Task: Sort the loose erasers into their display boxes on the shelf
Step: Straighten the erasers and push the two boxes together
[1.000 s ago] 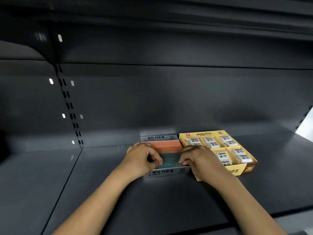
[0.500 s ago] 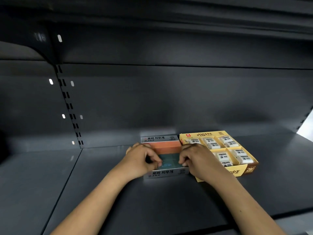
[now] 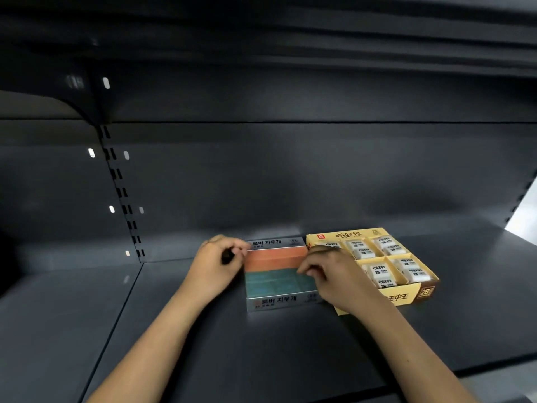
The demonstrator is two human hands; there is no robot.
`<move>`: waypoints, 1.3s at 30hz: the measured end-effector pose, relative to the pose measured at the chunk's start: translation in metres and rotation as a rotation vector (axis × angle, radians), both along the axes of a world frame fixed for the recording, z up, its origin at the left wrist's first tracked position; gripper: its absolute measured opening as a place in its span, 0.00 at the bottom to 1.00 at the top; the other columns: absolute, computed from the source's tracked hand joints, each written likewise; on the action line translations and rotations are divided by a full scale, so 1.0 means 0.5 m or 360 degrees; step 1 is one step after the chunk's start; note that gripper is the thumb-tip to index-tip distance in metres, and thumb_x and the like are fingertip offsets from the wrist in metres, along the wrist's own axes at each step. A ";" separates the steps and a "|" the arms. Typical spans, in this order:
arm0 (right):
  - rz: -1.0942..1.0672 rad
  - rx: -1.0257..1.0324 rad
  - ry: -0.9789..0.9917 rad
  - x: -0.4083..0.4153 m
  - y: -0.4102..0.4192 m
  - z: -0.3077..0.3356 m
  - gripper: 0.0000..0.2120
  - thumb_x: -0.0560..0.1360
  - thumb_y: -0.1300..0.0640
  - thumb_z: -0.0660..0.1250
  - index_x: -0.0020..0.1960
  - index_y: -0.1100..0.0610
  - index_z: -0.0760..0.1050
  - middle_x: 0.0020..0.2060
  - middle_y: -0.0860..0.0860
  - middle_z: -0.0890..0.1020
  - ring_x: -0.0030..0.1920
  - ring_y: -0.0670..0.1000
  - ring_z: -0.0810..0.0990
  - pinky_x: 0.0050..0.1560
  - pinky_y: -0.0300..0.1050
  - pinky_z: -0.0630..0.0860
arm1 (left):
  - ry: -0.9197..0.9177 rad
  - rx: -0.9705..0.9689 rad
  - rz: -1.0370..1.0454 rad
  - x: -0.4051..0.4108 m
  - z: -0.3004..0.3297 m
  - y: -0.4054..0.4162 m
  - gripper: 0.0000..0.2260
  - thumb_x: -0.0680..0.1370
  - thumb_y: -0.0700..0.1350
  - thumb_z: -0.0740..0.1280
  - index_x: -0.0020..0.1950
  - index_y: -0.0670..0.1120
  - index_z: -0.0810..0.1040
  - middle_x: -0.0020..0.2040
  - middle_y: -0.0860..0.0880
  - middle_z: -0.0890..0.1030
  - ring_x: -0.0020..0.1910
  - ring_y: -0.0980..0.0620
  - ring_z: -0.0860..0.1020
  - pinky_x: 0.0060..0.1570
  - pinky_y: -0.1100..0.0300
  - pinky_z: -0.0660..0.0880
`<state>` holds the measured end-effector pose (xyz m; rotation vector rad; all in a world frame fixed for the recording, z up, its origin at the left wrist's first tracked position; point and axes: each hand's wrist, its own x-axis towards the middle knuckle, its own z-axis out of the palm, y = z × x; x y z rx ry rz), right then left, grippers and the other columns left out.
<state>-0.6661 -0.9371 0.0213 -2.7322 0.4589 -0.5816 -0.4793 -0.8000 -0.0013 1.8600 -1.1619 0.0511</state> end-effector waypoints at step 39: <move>0.0206 0.0121 0.0644 0.005 0.064 -0.025 0.29 0.81 0.51 0.50 0.77 0.62 0.46 0.77 0.58 0.47 0.77 0.54 0.46 0.76 0.49 0.43 | 0.0565 0.0452 0.0199 -0.162 -0.017 0.021 0.20 0.79 0.40 0.54 0.72 0.46 0.64 0.74 0.49 0.61 0.74 0.56 0.58 0.67 0.70 0.50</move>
